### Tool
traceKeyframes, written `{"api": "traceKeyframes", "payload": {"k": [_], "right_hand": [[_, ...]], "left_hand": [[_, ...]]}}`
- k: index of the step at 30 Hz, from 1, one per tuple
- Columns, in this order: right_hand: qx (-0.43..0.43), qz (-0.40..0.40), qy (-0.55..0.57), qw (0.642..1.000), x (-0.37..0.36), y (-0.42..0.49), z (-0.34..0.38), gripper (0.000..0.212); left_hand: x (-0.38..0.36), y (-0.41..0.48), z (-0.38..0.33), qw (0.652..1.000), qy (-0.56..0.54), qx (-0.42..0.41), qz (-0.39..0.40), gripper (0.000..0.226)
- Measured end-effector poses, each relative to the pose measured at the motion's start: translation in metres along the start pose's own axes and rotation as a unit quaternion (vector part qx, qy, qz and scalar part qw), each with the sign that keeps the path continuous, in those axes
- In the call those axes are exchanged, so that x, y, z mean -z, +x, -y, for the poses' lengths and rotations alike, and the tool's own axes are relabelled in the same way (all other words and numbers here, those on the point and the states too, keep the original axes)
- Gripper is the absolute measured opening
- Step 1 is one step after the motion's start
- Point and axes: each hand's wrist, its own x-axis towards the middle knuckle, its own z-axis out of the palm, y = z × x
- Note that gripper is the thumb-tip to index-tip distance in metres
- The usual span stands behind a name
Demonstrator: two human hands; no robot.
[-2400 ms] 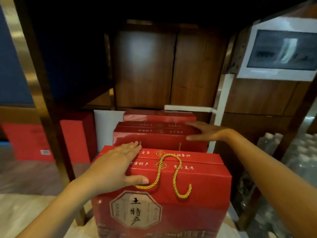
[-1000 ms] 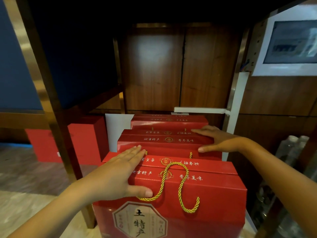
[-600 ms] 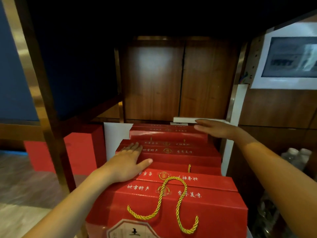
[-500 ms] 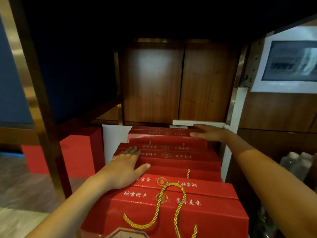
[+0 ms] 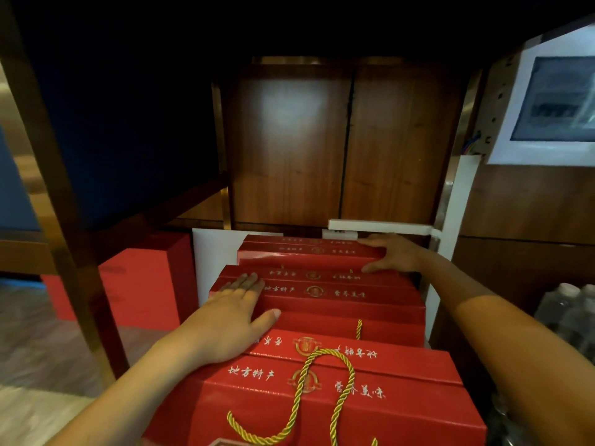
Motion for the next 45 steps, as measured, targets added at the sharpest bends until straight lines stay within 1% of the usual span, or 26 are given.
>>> {"api": "traceKeyframes", "payload": {"k": [2, 5, 6, 7, 8, 9, 10, 12, 14, 17, 18, 19, 22, 24, 26, 29, 31, 34, 37, 40, 43, 45], "right_hand": [[0.004, -0.001, 0.008, 1.000, -0.001, -0.002, -0.001, 0.075], [-0.002, -0.006, 0.013, 1.000, -0.002, -0.005, 0.002, 0.076], [-0.006, -0.006, 0.004, 1.000, -0.003, -0.006, 0.004, 0.079], [-0.009, -0.008, -0.008, 1.000, -0.003, -0.006, 0.004, 0.085], [-0.013, -0.011, -0.023, 1.000, -0.004, -0.006, 0.003, 0.093], [-0.017, -0.012, -0.032, 0.999, -0.005, -0.005, 0.001, 0.103], [-0.020, -0.010, -0.038, 0.999, -0.006, -0.003, -0.004, 0.110], [-0.015, -0.006, -0.046, 0.999, -0.008, 0.000, -0.009, 0.114], [-0.010, -0.009, -0.048, 0.999, -0.010, -0.005, -0.003, 0.109], [-0.014, -0.006, -0.031, 0.999, -0.009, -0.016, 0.013, 0.087], [-0.026, -0.002, -0.025, 0.999, -0.008, -0.017, 0.015, 0.079], [-0.037, 0.000, -0.023, 0.999, -0.006, -0.018, 0.015, 0.074], [-0.047, -0.006, -0.021, 0.999, -0.001, -0.023, 0.020, 0.075], [-0.037, -0.011, -0.027, 0.999, -0.002, -0.030, 0.028, 0.064], [-0.027, 0.000, -0.033, 0.999, -0.003, -0.039, 0.038, 0.056], [-0.011, 0.019, -0.054, 0.998, -0.006, -0.058, 0.059, 0.050], [0.004, 0.015, -0.085, 0.996, -0.007, -0.072, 0.076, 0.047], [0.032, 0.024, -0.133, 0.990, -0.012, -0.102, 0.115, 0.054], [0.064, 0.028, -0.161, 0.984, -0.026, -0.136, 0.158, 0.056], [0.080, 0.025, -0.154, 0.984, -0.050, -0.162, 0.200, 0.054], [0.097, 0.001, -0.127, 0.987, -0.080, -0.177, 0.240, 0.052], [0.110, -0.022, -0.102, 0.988, -0.102, -0.183, 0.271, 0.049]], "left_hand": [[0.000, -0.001, 0.000, 1.000, -0.002, 0.002, -0.001, 0.141], [0.000, -0.002, -0.001, 1.000, 0.003, 0.007, 0.004, 0.141], [0.001, -0.002, -0.003, 1.000, 0.005, 0.008, 0.004, 0.134], [0.000, -0.002, -0.004, 1.000, 0.006, 0.008, 0.001, 0.121], [0.000, -0.003, -0.005, 1.000, 0.007, 0.009, -0.001, 0.105], [0.001, -0.003, -0.005, 1.000, 0.005, 0.012, 0.001, 0.096], [0.001, -0.003, -0.005, 1.000, 0.003, 0.013, 0.005, 0.097], [0.001, -0.003, -0.004, 1.000, 0.009, 0.013, 0.012, 0.110], [0.000, -0.003, -0.004, 1.000, 0.010, 0.016, 0.013, 0.107], [0.002, -0.002, -0.005, 0.999, 0.013, 0.024, 0.020, 0.079], [0.003, -0.002, -0.007, 0.999, 0.014, 0.026, 0.023, 0.074], [0.004, -0.002, -0.008, 0.999, 0.016, 0.027, 0.027, 0.073], [0.006, -0.002, -0.008, 0.999, 0.021, 0.030, 0.037, 0.072], [0.007, -0.002, -0.008, 0.999, 0.020, 0.029, 0.038, 0.076], [0.008, -0.003, -0.007, 0.999, 0.027, 0.024, 0.025, 0.083], [0.010, -0.007, -0.008, 1.000, 0.022, 0.013, -0.015, 0.073], [0.014, -0.013, -0.011, 0.999, -0.003, -0.006, -0.037, 0.068], [0.025, -0.026, -0.012, 0.997, -0.056, -0.030, -0.052, 0.058], [0.033, -0.047, -0.001, 0.995, -0.052, -0.056, -0.057, 0.056], [0.038, -0.076, 0.022, 0.992, -0.070, -0.088, -0.052, 0.053], [0.046, -0.116, 0.055, 0.983, -0.096, -0.149, -0.053, 0.052], [0.052, -0.145, 0.085, 0.978, -0.107, -0.177, -0.022, 0.051]]}}
